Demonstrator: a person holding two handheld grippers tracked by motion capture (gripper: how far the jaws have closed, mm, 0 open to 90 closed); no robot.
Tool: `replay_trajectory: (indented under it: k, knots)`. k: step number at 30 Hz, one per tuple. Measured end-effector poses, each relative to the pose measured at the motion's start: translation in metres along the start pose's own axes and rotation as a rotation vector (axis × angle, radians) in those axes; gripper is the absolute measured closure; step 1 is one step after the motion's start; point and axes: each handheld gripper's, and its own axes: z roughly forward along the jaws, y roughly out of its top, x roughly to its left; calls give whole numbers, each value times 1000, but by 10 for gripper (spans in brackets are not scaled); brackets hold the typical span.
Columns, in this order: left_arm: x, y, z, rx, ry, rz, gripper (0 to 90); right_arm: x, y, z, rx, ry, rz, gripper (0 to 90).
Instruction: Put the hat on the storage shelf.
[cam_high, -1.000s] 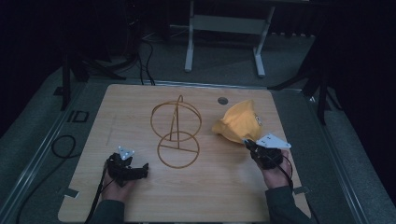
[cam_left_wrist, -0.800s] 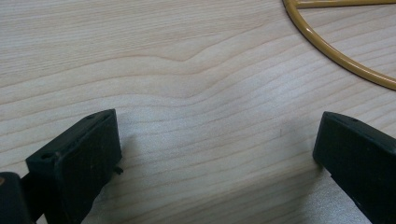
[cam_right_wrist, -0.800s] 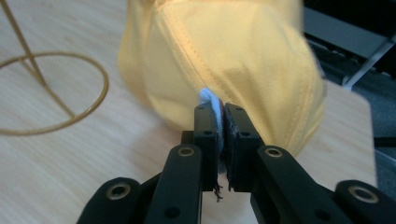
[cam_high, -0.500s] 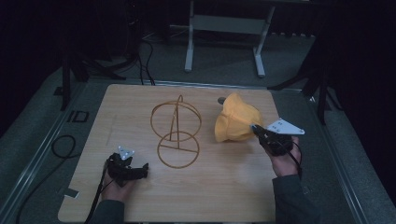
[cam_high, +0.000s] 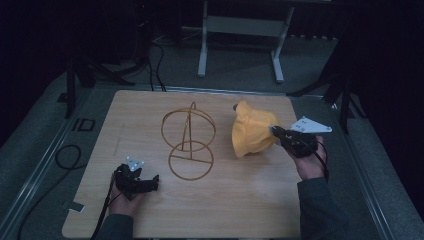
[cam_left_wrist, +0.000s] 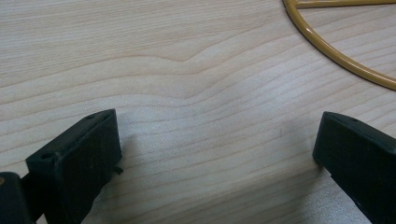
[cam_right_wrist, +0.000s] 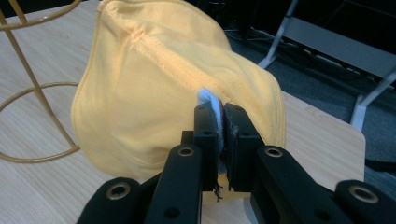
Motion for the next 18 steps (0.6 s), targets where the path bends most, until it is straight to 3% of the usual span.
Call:
replay_trajectory:
  k: [7, 18]
  knots:
    - [0, 0, 0, 1, 0, -1, 8, -5, 13, -1, 1, 23, -35, 847]
    - [0, 0, 0, 0, 0, 0, 8, -9, 23, 2, -2, 58, -39, 848]
